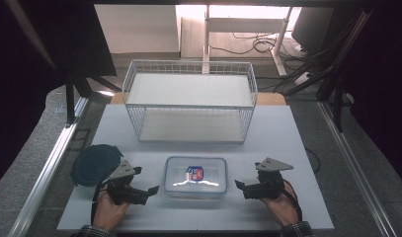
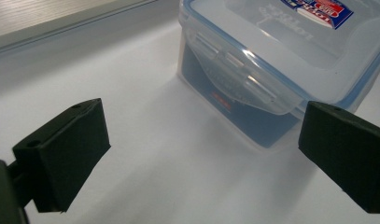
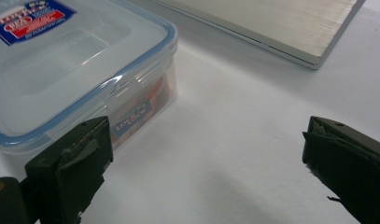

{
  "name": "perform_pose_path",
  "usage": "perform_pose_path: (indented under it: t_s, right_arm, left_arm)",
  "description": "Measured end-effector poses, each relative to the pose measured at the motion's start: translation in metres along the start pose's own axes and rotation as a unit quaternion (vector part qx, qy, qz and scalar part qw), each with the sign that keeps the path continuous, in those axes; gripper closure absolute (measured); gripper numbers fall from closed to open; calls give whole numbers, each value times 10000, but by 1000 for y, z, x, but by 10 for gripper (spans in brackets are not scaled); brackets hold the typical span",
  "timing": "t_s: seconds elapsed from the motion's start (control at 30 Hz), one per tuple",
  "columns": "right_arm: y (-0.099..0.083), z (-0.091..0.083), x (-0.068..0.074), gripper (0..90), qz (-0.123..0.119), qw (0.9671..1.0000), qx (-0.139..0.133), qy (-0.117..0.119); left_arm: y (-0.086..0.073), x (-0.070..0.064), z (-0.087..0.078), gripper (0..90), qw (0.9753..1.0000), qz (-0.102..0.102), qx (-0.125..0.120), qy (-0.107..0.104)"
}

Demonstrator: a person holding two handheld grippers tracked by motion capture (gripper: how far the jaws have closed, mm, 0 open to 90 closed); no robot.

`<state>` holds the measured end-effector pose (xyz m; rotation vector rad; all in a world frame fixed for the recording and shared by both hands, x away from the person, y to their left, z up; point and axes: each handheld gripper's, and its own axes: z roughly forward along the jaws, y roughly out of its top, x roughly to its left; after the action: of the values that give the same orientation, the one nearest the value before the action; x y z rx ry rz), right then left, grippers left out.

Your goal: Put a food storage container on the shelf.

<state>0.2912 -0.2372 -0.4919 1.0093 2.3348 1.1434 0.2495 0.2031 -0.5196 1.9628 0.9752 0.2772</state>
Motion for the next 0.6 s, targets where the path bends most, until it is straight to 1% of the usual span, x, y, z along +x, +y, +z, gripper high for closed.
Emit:
perform_pose_path:
  t_s: [0.1, 0.17, 0.27, 0.37, 0.4, 0.43, 0.47, 0.53, 0.6]
  right_arm:
    - [3, 1, 5, 16, -92, 9999, 79, -7]
    - [5, 1, 8, 10, -119, 9999, 69, -23]
    - [9, -1, 12, 2, -61, 10000, -2, -5]
    - [14, -3, 14, 0, 4, 10000, 10, 28]
    - [16, -3, 15, 0, 23, 10000, 25, 66]
    - [19, -3, 17, 1, 57, 9999, 45, 113]
    - [21, -3, 19, 4, 50, 9999, 79, 110]
    - [24, -2, 22, 24, 48, 9997, 208, 139]
    - [26, -1, 25, 37, 11, 9995, 256, 195]
  left_arm:
    - [2, 0, 0, 20, 10000, -49, 60, -37]
    - [5, -1, -1, 23, 9999, -82, 60, -60]
    - [11, -4, -2, 17, 9999, -108, 75, 11]
    - [17, -7, -1, 9, 9999, -88, 125, 2]
    - [20, -8, 0, 9, 9998, -132, 121, -112]
    - [22, -9, 1, 10, 9997, -144, 107, -180]
    - [25, -9, 2, 11, 9995, -156, 99, -264]
    - [30, -11, 4, 19, 9995, -91, 130, -272]
    - [37, -12, 7, 23, 9995, 1, 170, -261]
